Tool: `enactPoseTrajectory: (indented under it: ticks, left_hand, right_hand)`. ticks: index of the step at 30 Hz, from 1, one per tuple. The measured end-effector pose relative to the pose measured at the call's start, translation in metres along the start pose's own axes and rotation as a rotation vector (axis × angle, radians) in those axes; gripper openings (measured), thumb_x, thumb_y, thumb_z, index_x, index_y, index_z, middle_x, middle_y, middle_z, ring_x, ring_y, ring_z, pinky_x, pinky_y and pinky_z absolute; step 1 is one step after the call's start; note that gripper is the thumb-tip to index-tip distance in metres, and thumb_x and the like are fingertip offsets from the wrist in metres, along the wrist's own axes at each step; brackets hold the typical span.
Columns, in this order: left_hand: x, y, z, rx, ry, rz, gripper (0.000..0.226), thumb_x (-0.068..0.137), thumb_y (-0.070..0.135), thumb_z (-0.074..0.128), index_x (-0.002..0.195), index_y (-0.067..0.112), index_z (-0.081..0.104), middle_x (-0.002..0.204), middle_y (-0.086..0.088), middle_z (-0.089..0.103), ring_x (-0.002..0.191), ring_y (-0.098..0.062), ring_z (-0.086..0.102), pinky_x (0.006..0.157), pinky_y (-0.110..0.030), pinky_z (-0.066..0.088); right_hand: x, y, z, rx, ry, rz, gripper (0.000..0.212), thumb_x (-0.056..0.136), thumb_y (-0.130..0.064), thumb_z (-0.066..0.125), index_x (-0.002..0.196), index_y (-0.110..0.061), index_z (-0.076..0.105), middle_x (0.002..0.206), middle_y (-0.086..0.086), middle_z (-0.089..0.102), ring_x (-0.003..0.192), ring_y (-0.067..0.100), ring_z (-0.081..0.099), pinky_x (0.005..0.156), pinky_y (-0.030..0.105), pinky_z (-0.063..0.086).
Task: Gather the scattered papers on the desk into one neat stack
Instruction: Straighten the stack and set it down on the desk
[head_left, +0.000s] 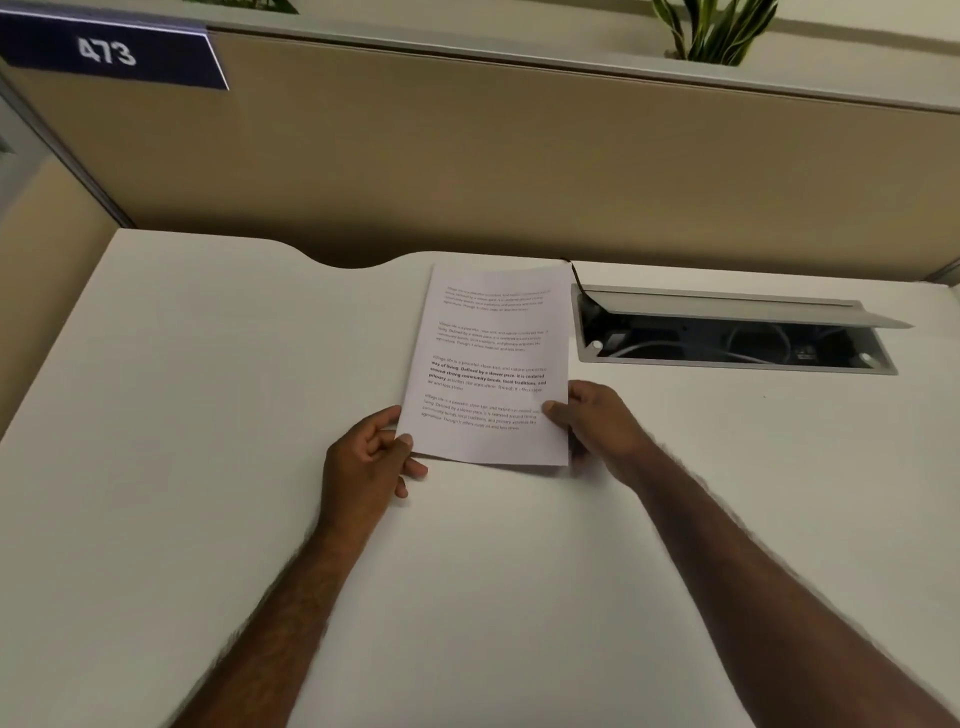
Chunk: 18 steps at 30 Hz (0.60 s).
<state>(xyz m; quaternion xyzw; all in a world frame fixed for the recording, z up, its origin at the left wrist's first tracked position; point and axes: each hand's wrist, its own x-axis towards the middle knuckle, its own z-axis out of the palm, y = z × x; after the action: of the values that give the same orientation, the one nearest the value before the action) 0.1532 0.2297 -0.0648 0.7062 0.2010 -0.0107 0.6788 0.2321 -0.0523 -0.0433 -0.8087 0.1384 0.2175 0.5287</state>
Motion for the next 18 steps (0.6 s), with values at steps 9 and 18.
enactPoseTrajectory:
  ticks: [9,18]
  left_hand:
    - [0.026,0.001,0.004,0.015,0.016,-0.001,0.034,0.096,0.001,0.068,0.122,0.022,0.068,0.081,-0.003,0.082,0.058,-0.024,0.076,0.041,-0.024,0.049]
    - [0.029,0.0,0.004,0.08,0.009,-0.015,0.029,0.095,0.003,0.069,0.121,0.018,0.069,0.074,0.002,0.081,0.056,-0.02,0.076,0.04,-0.022,0.049]
  right_hand:
    - [0.032,-0.021,-0.005,-0.023,-0.013,0.032,0.015,0.099,-0.013,0.068,0.109,-0.017,0.079,0.073,-0.013,0.083,0.047,0.008,0.072,0.037,0.021,0.048]
    - [0.036,-0.032,-0.011,-0.065,-0.051,0.084,0.009,0.1,-0.016,0.07,0.094,-0.01,0.069,0.102,0.016,0.082,0.068,0.028,0.073,0.049,0.031,0.053]
